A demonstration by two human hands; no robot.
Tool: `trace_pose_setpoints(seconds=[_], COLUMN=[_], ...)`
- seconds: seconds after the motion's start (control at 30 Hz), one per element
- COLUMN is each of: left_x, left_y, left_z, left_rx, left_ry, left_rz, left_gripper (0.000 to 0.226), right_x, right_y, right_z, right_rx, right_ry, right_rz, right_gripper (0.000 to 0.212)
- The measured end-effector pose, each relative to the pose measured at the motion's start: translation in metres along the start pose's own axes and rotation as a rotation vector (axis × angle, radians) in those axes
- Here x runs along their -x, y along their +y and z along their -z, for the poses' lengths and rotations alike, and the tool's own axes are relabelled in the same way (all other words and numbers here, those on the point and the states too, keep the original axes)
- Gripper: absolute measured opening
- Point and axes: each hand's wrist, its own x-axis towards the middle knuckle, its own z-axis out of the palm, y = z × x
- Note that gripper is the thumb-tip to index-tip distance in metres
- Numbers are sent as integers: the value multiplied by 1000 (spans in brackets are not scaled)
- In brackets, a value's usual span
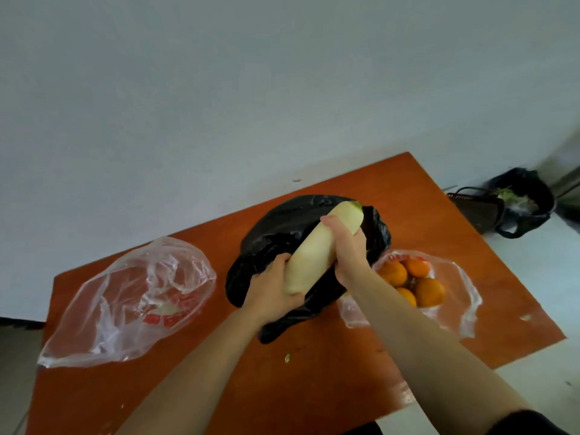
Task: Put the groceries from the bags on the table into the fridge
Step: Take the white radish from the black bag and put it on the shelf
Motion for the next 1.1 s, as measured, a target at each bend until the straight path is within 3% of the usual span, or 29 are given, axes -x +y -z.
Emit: trace_pose_setpoints(seconds=[0.27,0.43,0.57,0.7,0.8,0.87,1.0,1.1], left_x=[4,18,44,81,118,150,231,299], left_y=[60,125,163,205,250,286,360,401], left_z=[18,36,32,2,-25,-43,-89,-137], left_rx=[33,79,84,144,111,82,55,100], left_ry=[251,350,425,444,445,441,422,415], left_rz=[-241,-438,-697,-945,-1121,-1255,-1495,-1639], left_gripper=[82,91,82,81,79,72,67,66], right_x=[69,119,177,246,307,353,448,518], right_y=[-93,-132,-139,-124,-111,-101,-77,-50], right_z=[19,45,86,141,190,229,311,375], right_rx=[-37,-213,-334,-348,-318,-275,-213,-102], right_ry=[-56,8,93,360,591,743,1033,1239], right_rz=[518,680,767,893,998,1060,1157,1170], right_gripper=[44,68,79,59,66,59,84,86])
